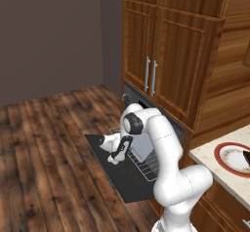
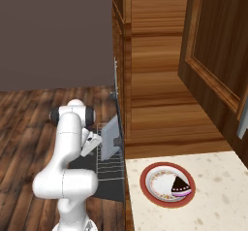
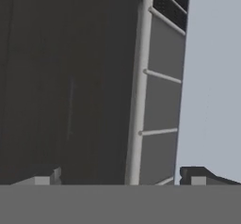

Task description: Take the baked cake out of the oven and place it on the plate for cooling. Then close the oven door.

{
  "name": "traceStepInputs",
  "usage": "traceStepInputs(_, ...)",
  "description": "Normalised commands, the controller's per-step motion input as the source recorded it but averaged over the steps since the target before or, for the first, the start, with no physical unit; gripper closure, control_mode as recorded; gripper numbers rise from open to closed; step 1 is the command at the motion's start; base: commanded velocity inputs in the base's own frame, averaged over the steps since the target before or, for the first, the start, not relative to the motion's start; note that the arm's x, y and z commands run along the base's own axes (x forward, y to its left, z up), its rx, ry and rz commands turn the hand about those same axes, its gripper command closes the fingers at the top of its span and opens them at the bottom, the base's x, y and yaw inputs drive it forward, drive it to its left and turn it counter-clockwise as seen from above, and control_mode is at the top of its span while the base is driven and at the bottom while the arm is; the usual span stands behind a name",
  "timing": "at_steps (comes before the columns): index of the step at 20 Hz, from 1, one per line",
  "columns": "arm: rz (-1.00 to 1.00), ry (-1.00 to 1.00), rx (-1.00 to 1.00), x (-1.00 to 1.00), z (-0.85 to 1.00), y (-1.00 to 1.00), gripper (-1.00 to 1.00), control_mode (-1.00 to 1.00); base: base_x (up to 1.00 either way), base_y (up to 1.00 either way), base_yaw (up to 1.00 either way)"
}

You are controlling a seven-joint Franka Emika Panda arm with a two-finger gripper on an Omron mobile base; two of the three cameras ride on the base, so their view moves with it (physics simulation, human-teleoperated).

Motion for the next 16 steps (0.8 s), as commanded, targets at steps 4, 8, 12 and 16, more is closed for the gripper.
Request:
traceStepInputs(4, -0.03, -0.02, 0.00, 0.04, 0.01, 0.00, -1.00, -1.00, 0.00, 0.00, 0.00)
traceStepInputs(8, -0.02, -0.11, -0.04, 0.11, 0.00, 0.00, -1.00, -1.00, 0.00, 0.00, 0.00)
traceStepInputs(12, 0.00, -0.16, -0.06, 0.02, 0.07, 0.00, -1.00, -1.00, 0.00, 0.00, 0.00)
traceStepInputs(16, 0.00, -0.14, -0.01, 0.00, 0.25, 0.00, -1.00, -1.00, 0.00, 0.00, 0.00)
